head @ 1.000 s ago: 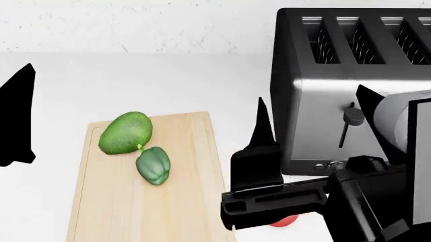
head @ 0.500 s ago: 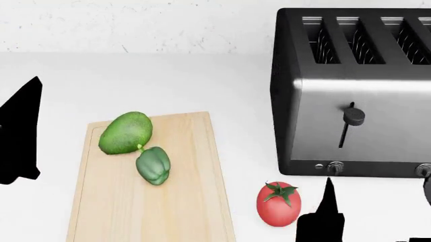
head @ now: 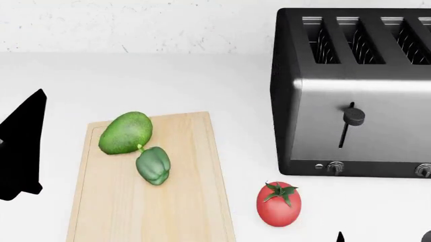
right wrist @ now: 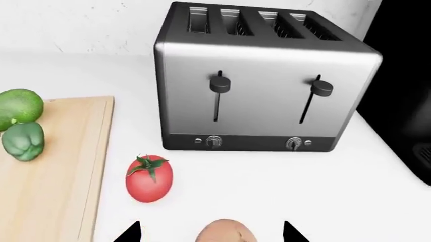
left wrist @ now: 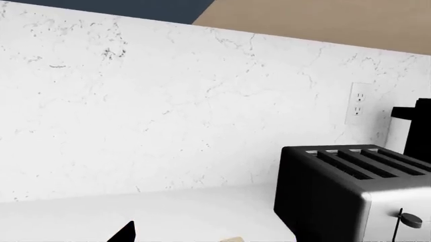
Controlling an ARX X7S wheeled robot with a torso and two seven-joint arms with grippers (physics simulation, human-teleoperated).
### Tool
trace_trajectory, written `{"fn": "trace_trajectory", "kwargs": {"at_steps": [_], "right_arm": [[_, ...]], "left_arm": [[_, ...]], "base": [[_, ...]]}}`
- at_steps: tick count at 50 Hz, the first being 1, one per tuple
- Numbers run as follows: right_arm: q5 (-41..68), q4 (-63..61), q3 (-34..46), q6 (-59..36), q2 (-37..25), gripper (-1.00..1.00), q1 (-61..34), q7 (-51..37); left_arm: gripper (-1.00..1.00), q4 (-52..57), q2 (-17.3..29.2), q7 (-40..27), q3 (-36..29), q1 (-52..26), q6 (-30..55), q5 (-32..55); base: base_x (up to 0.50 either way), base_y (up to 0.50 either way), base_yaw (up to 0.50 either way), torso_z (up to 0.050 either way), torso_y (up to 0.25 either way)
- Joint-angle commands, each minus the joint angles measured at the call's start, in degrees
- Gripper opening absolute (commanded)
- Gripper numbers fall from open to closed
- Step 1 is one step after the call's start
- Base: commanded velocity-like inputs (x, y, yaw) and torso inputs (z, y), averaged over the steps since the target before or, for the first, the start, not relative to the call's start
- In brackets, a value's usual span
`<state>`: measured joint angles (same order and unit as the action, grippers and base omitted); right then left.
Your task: Place the avocado, onion, tomato and bell pepper on the cutting board.
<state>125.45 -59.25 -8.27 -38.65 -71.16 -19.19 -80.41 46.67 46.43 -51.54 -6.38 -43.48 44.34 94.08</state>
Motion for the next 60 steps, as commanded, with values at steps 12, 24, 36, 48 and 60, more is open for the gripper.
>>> {"fn": "trace_trajectory", "kwargs": {"at_steps": [12,24,36,48,60], "right_arm": [[-10.17,5.54,1.05,-10.0,11.05,1.0,3.04,1.78],[-16.35,9.75,2.09,-12.2,14.55,1.0,4.76,6.8],[-18.42,9.56,-5.34,-11.17,15.13,1.0,15.91,7.54],[-19.1,10.56,-3.09,-11.52,16.52,1.0,15.15,8.56],[-22.59,13.48,0.45,-12.85,19.06,1.0,12.64,11.61]], "left_arm": [[1.0,-0.02,-1.17,3.76,1.61,2.88,-1.19,-3.37],[1.0,0.59,-0.16,2.34,1.78,2.33,-1.29,-1.15],[1.0,0.96,1.39,0.69,2.14,0.9,-1.53,2.36],[1.0,1.53,2.08,-0.45,2.05,-0.01,-1.77,4.59],[1.0,2.4,2.88,-1.65,2.03,-0.63,-2.05,6.72]], "base": [[0.0,0.0,0.0,0.0,0.0],[0.0,0.0,0.0,0.0,0.0],[0.0,0.0,0.0,0.0,0.0],[0.0,0.0,0.0,0.0,0.0],[0.0,0.0,0.0,0.0,0.0]]}}
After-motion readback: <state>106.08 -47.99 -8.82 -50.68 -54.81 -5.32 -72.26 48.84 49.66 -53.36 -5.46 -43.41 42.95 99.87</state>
